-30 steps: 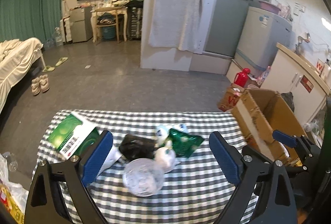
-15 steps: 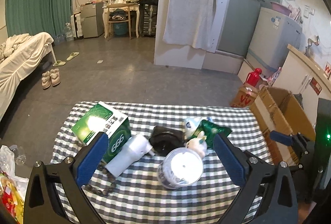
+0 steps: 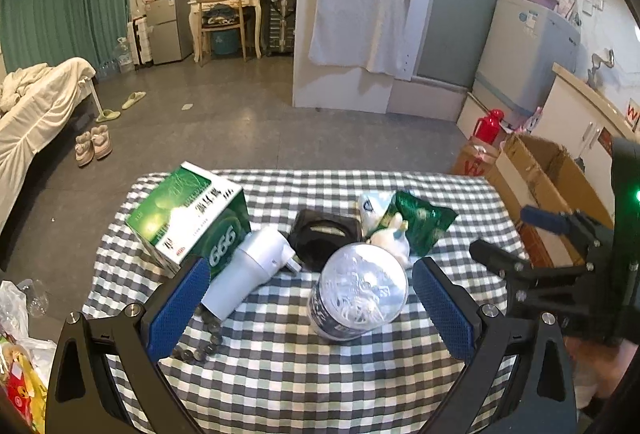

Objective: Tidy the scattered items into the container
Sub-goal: 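Move both grippers back over the table toward the remaining items, then grasp the green snack bag with the right gripper while the left grasps the clear cup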

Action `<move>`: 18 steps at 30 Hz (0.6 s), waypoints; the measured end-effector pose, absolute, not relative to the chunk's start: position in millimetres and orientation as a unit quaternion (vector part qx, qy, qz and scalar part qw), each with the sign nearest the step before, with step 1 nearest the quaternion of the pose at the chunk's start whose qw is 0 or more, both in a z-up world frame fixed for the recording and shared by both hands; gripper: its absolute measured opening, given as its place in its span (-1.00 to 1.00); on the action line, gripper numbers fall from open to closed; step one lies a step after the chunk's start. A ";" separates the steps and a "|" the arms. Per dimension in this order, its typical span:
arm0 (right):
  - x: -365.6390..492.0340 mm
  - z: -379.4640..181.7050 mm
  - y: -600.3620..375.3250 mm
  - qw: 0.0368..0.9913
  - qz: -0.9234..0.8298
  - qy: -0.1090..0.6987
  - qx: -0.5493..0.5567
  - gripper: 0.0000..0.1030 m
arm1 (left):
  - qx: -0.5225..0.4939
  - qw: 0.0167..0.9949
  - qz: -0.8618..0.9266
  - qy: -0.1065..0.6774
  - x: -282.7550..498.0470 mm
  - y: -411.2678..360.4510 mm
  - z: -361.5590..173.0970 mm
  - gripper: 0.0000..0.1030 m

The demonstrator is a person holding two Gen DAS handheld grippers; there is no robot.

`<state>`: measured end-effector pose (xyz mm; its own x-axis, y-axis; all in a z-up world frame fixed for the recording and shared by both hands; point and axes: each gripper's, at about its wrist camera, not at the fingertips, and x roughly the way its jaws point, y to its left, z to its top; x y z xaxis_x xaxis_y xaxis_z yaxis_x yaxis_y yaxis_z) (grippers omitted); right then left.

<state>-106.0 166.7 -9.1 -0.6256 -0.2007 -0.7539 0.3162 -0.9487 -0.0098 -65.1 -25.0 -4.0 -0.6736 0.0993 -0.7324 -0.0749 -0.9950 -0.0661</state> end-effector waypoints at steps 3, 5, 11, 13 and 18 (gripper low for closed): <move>-113.6 -14.8 163.8 0.155 -0.896 0.074 0.410 0.79 | -0.408 0.053 0.911 -0.016 -65.8 -21.3 -12.5 1.00; -118.9 -19.2 161.6 0.159 -0.894 0.078 0.412 0.79 | -0.412 0.057 0.909 -0.016 -66.3 -18.4 -18.9 1.00; -137.1 -32.9 157.2 0.164 -0.889 0.096 0.418 0.78 | -0.417 0.062 0.907 -0.013 -68.2 -12.6 -31.6 1.00; -143.5 -37.7 155.3 0.165 -0.886 0.100 0.421 0.77 | -0.419 0.064 0.905 -0.012 -69.9 -10.9 -35.8 1.00; -158.0 -49.5 152.8 0.172 -0.877 0.102 0.437 0.62 | -0.427 0.067 0.901 -0.016 -74.1 -8.7 -45.1 1.00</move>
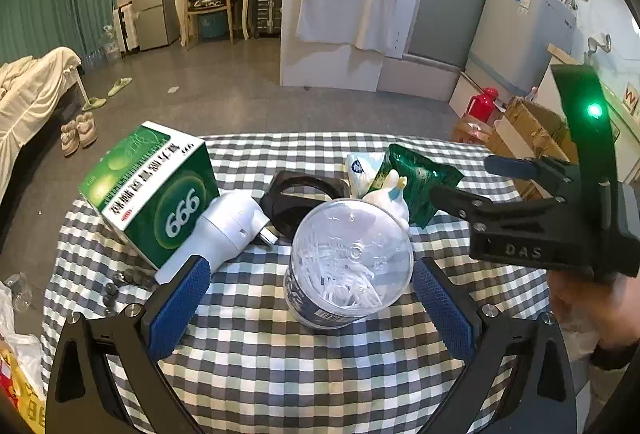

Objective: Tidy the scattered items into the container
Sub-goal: 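Grasp the green snack bag with the right gripper while the left grasps the clear cup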

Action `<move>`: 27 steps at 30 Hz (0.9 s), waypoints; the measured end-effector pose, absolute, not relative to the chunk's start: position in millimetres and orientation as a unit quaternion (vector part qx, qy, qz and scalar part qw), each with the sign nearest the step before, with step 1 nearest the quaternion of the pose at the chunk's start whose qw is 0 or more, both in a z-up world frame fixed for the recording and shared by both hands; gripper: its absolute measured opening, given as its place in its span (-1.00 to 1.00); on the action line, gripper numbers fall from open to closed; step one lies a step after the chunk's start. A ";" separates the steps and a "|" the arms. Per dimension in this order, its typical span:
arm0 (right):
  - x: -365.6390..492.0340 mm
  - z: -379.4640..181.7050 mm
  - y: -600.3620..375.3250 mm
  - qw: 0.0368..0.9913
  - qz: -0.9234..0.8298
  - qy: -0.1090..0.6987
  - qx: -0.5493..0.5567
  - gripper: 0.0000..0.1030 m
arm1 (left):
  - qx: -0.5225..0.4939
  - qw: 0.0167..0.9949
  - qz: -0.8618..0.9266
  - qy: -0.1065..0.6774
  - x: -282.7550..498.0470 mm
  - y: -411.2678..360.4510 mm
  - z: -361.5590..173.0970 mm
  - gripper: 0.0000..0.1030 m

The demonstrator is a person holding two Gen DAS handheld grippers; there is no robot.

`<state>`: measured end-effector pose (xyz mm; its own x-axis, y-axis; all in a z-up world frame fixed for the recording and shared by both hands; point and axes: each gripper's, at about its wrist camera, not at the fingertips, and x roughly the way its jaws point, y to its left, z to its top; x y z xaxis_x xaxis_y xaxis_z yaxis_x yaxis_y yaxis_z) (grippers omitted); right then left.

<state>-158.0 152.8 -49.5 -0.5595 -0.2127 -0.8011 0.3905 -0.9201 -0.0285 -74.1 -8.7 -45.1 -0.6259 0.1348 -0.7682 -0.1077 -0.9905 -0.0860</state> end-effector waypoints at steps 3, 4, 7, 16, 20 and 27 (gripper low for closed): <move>-163.4 -55.4 151.2 0.181 -0.872 0.095 0.444 0.62 | -0.426 0.073 0.901 -0.020 -77.0 -5.9 -49.6 1.00; -164.9 -57.4 150.0 0.181 -0.871 0.097 0.446 0.62 | -0.427 0.075 0.901 -0.022 -77.8 -5.6 -51.7 1.00; -168.4 -62.4 145.5 0.183 -0.869 0.099 0.448 0.61 | -0.435 0.073 0.897 -0.025 -82.3 -6.2 -59.0 1.00; -163.3 -64.4 132.9 0.195 -0.870 0.115 0.437 0.40 | -0.439 0.067 0.896 -0.030 -90.6 -5.7 -67.2 1.00; -159.6 -65.5 126.1 0.203 -0.868 0.125 0.436 -0.02 | -0.437 0.068 0.896 -0.029 -93.4 -1.4 -70.6 0.98; -149.5 -66.8 126.4 0.210 -0.867 0.118 0.436 -0.27 | -0.434 0.079 0.897 -0.033 -89.5 -0.3 -71.2 0.36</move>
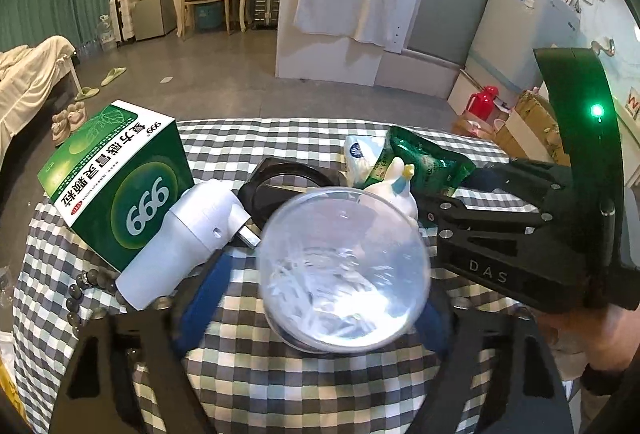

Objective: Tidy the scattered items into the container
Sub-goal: 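Grasp the green snack bag with the right gripper while the left grasps the clear cup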

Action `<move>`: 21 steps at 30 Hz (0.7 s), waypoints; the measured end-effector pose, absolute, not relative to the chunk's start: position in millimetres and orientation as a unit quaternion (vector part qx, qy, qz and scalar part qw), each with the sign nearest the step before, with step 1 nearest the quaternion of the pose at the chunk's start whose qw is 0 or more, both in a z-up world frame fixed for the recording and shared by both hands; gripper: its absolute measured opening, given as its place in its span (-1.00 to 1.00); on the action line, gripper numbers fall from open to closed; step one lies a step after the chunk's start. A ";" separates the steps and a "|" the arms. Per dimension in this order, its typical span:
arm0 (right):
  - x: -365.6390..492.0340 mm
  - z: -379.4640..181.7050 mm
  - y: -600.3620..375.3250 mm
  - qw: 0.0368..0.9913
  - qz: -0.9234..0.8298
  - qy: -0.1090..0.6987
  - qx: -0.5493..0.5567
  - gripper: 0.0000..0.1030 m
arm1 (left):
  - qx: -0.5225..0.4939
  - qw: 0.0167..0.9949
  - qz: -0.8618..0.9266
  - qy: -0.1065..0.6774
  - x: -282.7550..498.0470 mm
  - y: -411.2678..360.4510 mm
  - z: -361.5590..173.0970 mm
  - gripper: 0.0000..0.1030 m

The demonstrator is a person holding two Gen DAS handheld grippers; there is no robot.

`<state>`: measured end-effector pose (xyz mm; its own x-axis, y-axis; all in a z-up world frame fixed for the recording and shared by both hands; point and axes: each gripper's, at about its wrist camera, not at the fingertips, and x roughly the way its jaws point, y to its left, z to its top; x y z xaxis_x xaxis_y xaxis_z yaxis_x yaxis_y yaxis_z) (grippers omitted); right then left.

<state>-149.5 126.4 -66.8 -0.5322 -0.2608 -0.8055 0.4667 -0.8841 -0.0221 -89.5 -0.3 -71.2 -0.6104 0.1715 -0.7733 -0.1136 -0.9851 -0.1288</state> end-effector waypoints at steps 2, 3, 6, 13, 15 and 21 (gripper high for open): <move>-146.0 -66.2 127.9 0.208 -0.869 0.114 0.435 -0.31 | -0.432 0.083 0.897 -0.033 -87.7 0.5 -69.8 0.26; -144.7 -65.4 129.8 0.207 -0.869 0.111 0.435 -0.37 | -0.431 0.081 0.898 -0.029 -86.6 1.7 -69.5 0.26; -138.7 -61.5 135.8 0.201 -0.875 0.097 0.430 -0.43 | -0.428 0.079 0.900 -0.030 -83.9 1.4 -69.5 0.25; -122.1 -49.6 155.6 0.192 -0.886 0.067 0.416 -0.44 | -0.423 0.068 0.903 -0.040 -79.0 -3.9 -64.9 0.25; -117.1 -43.7 160.2 0.188 -0.890 0.063 0.410 -0.44 | -0.420 0.067 0.904 -0.041 -78.2 -3.0 -61.8 0.25; -101.7 -26.7 166.6 0.186 -0.895 0.057 0.401 -0.44 | -0.408 0.068 0.910 -0.028 -72.2 4.9 -49.5 0.25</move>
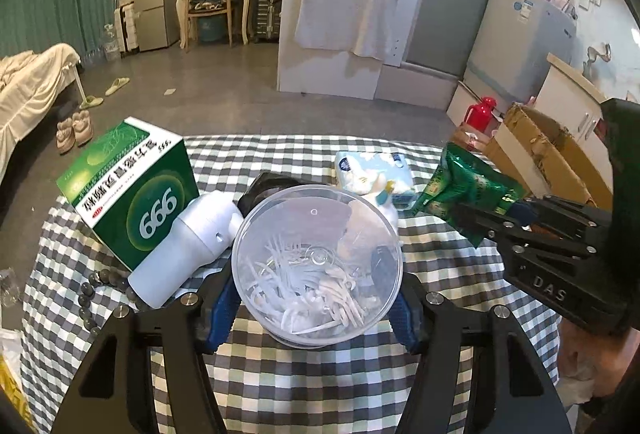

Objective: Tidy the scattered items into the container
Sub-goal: 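Carry the green bag and clear cup together over the cardboard box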

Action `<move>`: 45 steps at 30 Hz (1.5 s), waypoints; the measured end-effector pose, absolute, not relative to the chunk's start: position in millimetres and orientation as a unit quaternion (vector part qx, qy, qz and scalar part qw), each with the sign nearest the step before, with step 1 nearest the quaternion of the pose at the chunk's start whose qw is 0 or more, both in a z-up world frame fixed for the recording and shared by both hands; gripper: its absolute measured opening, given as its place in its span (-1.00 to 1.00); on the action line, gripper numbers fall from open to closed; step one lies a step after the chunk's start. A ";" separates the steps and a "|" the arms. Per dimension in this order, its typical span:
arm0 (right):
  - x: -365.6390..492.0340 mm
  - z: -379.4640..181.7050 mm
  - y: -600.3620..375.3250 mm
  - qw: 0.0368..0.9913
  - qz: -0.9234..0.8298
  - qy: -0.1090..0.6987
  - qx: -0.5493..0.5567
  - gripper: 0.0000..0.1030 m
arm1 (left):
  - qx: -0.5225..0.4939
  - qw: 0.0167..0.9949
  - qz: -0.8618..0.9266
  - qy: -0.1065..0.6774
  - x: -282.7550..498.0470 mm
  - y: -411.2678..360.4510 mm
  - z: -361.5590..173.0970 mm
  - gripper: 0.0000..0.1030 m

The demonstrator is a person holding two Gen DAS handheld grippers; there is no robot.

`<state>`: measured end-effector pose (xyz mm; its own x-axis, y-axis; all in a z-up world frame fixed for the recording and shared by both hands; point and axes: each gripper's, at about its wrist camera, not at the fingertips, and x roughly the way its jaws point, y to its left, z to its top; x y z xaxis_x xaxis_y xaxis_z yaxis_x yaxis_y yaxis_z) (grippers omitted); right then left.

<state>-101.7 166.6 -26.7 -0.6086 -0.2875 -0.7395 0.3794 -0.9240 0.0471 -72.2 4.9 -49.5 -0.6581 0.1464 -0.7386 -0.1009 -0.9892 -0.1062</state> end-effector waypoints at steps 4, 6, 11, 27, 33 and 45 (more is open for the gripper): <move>-97.0 -18.0 172.0 0.182 -0.896 0.057 0.401 -0.44 | -0.400 0.073 0.913 -0.025 -69.3 11.3 -41.0 0.25; -93.8 -11.5 177.5 0.178 -0.899 0.050 0.398 -0.44 | -0.397 0.076 0.914 -0.022 -68.6 14.6 -36.9 0.25; -82.2 4.7 188.2 0.168 -0.906 0.043 0.386 -0.44 | -0.390 0.084 0.917 -0.017 -66.6 22.5 -25.5 0.25; -56.4 41.6 251.8 0.100 -0.926 0.013 0.363 -0.44 | -0.356 0.123 0.926 -0.003 -63.2 61.5 14.6 0.25; -51.5 53.6 280.2 0.072 -0.933 0.003 0.352 -0.44 | -0.343 0.141 0.929 0.006 -62.5 82.7 27.1 0.25; -41.2 59.2 333.2 0.022 -0.936 -0.015 0.350 -0.44 | -0.339 0.194 0.920 0.027 -64.9 137.2 39.5 0.25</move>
